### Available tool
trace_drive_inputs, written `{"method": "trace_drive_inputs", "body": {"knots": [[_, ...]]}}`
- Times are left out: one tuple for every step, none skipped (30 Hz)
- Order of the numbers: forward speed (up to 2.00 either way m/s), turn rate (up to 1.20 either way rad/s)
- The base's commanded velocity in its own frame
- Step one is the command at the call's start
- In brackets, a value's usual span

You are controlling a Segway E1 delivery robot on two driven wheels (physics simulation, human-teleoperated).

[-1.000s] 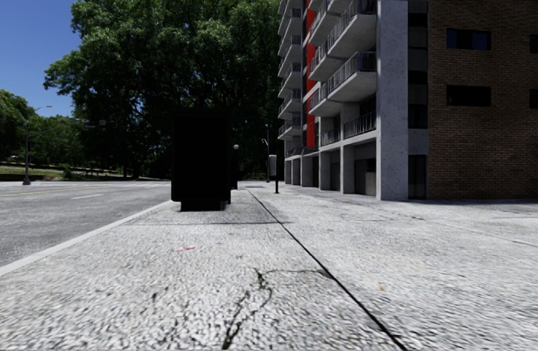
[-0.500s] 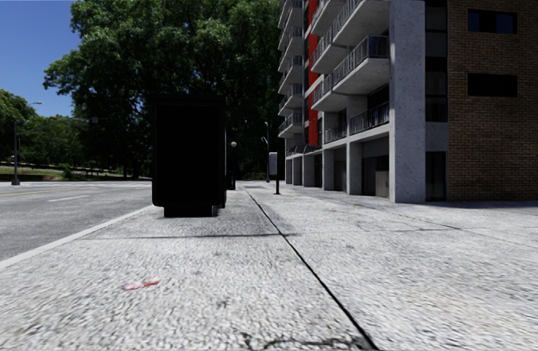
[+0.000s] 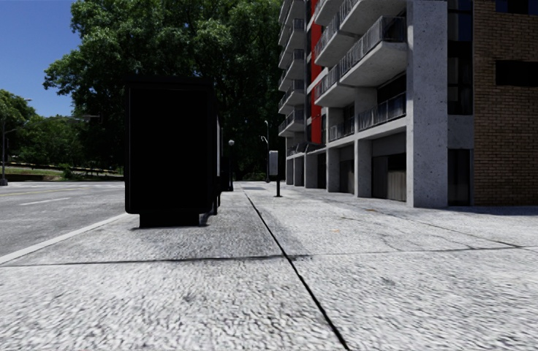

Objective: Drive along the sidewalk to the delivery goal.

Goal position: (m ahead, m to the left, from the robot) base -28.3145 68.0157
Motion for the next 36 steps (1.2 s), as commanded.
{"method": "trace_drive_inputs", "body": {"knots": [[2.0, 0.0], [2.0, 0.0], [2.0, 0.0], [2.0, 0.0], [2.0, 0.0], [2.0, 0.0], [2.0, 0.0], [2.0, 0.0], [2.0, 0.0], [2.0, 0.0], [2.0, 0.0], [2.0, 0.0], [2.0, 0.0], [2.0, 0.0], [2.0, 0.0], [2.0, 0.0], [2.0, 0.0], [2.0, 0.0], [2.0, 0.0], [2.0, 0.0], [2.0, 0.0], [2.0, 0.0], [2.0, 0.02], [2.0, 0.02], [2.0, 0.06], [2.0, 0.1], [2.0, 0.13], [2.0, 0.14], [2.0, 0.14], [2.0, 0.15], [2.0, 0.19], [2.0, 0.22], [2.0, 0.22], [2.0, 0.23], [2.0, 0.23], [2.0, 0.23]]}}
